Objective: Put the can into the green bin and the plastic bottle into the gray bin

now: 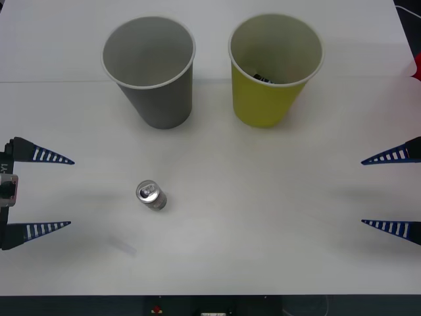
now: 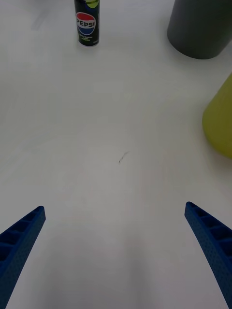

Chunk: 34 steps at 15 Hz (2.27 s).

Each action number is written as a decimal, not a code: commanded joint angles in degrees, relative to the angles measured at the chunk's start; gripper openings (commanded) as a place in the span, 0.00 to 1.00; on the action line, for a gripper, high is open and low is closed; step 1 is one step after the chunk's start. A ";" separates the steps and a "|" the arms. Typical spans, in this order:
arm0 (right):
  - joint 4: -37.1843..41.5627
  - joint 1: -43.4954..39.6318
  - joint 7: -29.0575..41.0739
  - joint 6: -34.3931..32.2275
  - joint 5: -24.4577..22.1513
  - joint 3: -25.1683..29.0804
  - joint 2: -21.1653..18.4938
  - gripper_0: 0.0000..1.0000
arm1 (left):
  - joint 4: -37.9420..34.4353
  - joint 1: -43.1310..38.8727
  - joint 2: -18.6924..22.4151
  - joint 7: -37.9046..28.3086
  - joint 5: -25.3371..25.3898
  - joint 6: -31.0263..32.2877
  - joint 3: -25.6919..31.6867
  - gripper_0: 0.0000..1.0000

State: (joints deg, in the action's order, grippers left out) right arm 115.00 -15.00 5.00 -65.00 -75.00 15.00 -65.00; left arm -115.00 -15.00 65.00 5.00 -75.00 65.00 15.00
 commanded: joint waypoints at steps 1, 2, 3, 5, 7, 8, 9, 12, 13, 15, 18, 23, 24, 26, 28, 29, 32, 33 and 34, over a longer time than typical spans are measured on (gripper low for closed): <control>0.00 0.00 0.00 0.00 0.00 0.00 0.00 1.00 | 0.65 0.06 0.04 0.10 -0.32 -0.49 0.29 1.00; 0.00 0.00 0.00 0.00 0.00 0.00 0.00 1.00 | 0.48 -0.12 0.48 0.27 -0.76 -0.31 1.26 1.00; 0.00 0.00 0.00 0.00 0.00 0.00 0.00 1.00 | 0.04 -0.21 0.48 0.36 -1.73 -0.31 2.14 1.00; 0.00 0.00 0.00 0.00 0.00 0.00 0.00 1.00 | 0.13 -0.21 0.48 0.45 -3.22 -0.31 2.58 1.00; 0.00 0.00 0.00 0.00 0.00 0.00 0.00 1.00 | 1.01 -0.21 0.39 0.19 -3.49 -0.22 2.58 1.00; 0.00 0.00 0.00 0.00 0.00 0.00 0.00 1.00 | 1.80 -0.12 0.30 0.19 -3.14 -0.22 2.40 1.00; 0.00 0.00 0.00 0.00 0.00 0.00 0.00 1.00 | 3.20 -0.12 0.21 0.19 -2.26 -0.22 1.79 1.00; 0.00 0.00 0.00 0.00 0.00 0.00 0.00 1.00 | 7.69 1.64 0.21 0.62 0.99 -0.22 -2.17 1.00; 0.00 0.00 0.00 0.00 0.00 0.00 0.00 1.00 | 9.97 2.96 -0.05 1.06 2.75 -0.31 -4.19 1.00; 0.00 0.00 0.00 0.00 0.00 0.00 0.00 1.00 | 13.40 4.80 -1.19 4.23 5.57 -0.22 -6.56 1.00; 0.00 0.00 0.00 0.00 0.00 0.00 0.00 1.00 | 17.97 7.18 -3.65 7.66 8.03 0.39 -9.29 1.00; 0.00 0.00 0.00 0.00 0.00 0.00 0.00 1.00 | 25.53 9.73 -10.33 12.05 9.61 4.70 -9.64 1.00; 0.00 0.00 0.00 0.00 0.00 0.00 0.00 1.00 | 26.41 9.90 -11.04 12.93 9.70 4.87 -9.64 1.00; 0.00 0.00 0.00 0.00 0.00 0.00 0.00 1.00 | 29.31 10.61 -13.41 15.92 9.70 5.66 -9.64 1.00; 0.00 0.00 0.00 0.00 0.00 0.00 0.00 1.00 | 32.03 11.66 -15.61 17.85 9.61 6.46 -10.17 1.00; 0.00 0.00 0.00 0.00 0.00 0.00 0.00 1.00 | 33.88 12.19 -16.48 19.52 10.22 6.46 -11.13 1.00; 0.00 0.00 0.00 0.00 0.00 0.00 0.00 1.00 | 40.73 14.82 -19.30 25.06 12.24 6.37 -13.77 1.00; 0.00 0.00 0.00 0.00 0.00 0.00 0.00 1.00 | 42.23 15.62 -20.26 26.64 12.33 6.46 -14.03 1.00; 0.00 0.00 0.00 0.00 0.00 0.00 0.00 1.00 | 43.37 16.05 -20.97 27.34 12.42 6.37 -14.30 1.00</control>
State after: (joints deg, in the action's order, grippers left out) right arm 115.00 -15.00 5.00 -65.00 -75.00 15.00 -65.00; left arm -73.03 0.47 44.89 31.28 -62.70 71.42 1.01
